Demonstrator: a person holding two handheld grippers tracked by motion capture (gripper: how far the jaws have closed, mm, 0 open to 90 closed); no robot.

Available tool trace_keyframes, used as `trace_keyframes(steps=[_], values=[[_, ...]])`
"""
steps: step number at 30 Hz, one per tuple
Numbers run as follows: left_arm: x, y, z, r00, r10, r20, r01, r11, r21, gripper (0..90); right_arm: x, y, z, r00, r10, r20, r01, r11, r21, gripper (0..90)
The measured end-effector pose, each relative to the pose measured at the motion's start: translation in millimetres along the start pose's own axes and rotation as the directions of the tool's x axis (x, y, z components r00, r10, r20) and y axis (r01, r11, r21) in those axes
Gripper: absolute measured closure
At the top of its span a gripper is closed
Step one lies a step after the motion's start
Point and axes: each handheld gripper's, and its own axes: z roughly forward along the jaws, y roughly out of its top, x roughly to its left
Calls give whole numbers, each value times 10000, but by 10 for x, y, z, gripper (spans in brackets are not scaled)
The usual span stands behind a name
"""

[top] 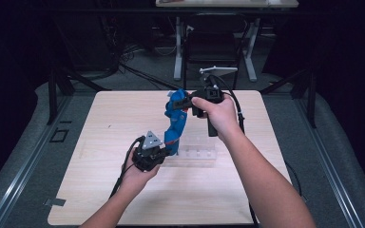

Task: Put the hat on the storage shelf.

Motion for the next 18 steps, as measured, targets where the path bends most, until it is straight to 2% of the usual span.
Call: trace_keyframes(steps=[8,18], values=[[-6,-83,74,9998,-187,-106,187,9998,31,883,-73,-22,64,9998,89,157,-91,9999,118,885],[-14,-153,124,9997,-206,-149,207,9998,77,883,-132,-38,103,9995,164,264,-169,9996,223,884]])
